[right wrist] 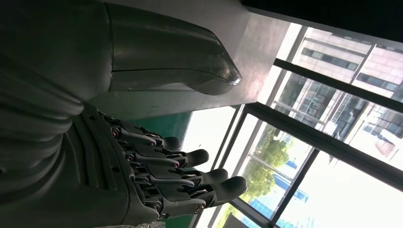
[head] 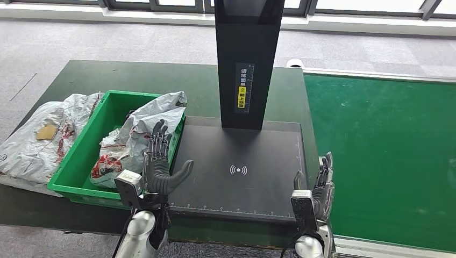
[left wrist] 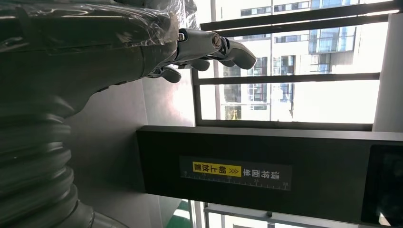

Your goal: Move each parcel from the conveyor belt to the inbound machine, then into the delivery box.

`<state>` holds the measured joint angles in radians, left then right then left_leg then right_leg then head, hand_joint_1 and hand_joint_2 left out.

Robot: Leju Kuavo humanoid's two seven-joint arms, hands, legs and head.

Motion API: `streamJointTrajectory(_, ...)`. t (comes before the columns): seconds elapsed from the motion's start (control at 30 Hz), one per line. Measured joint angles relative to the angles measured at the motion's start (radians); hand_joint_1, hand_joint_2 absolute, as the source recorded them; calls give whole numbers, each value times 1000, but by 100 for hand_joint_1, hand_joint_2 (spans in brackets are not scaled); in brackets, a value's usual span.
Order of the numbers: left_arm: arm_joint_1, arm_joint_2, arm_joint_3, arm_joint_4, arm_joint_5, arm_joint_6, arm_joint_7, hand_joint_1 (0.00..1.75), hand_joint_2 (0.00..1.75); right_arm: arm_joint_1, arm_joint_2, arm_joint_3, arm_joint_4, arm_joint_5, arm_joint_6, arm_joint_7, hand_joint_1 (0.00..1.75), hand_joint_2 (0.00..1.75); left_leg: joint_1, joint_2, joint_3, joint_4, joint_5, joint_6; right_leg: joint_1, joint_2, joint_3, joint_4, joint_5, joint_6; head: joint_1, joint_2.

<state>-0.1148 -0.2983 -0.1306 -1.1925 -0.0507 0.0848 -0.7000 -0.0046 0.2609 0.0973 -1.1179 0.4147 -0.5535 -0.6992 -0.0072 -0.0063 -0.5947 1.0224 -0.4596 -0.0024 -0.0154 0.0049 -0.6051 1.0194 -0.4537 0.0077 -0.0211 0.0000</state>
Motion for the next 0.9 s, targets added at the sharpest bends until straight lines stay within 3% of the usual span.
streamJointTrajectory(0.9, -2, 0, 0, 16, -8, 15, 0, 0, 175, -28, -1, 0, 63, 10, -3, 0, 0, 175, 0, 0, 0, 0, 0, 0, 0, 0, 0, 0, 0, 0, 0, 0)
